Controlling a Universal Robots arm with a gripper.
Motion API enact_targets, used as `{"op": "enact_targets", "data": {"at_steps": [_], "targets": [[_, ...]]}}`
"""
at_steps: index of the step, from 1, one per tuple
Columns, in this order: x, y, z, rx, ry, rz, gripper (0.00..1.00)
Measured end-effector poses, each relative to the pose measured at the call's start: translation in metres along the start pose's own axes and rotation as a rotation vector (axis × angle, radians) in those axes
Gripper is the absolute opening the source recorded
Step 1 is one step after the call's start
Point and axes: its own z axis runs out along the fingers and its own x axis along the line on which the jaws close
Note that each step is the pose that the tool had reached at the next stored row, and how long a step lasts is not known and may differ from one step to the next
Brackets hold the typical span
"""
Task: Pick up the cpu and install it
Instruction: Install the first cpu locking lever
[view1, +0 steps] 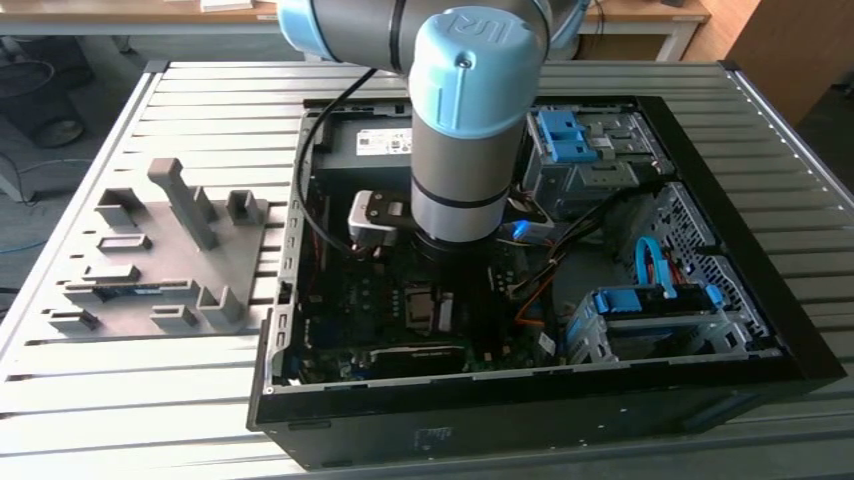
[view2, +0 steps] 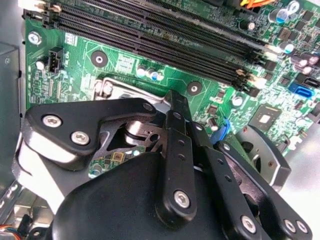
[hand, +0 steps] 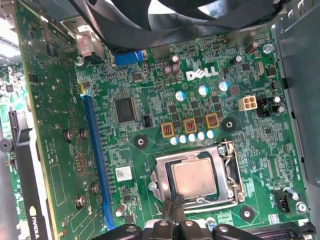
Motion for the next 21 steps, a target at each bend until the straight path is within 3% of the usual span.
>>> {"op": "enact_targets", "data": {"at_steps": [11, 21], "targets": [[0.0003, 0.0016, 0.0000, 0.0000, -0.0001, 0.000, 0.10], [-0.0009, -0.0047, 0.0036, -0.0063, 0.0018, 0.000, 0.10]]}}
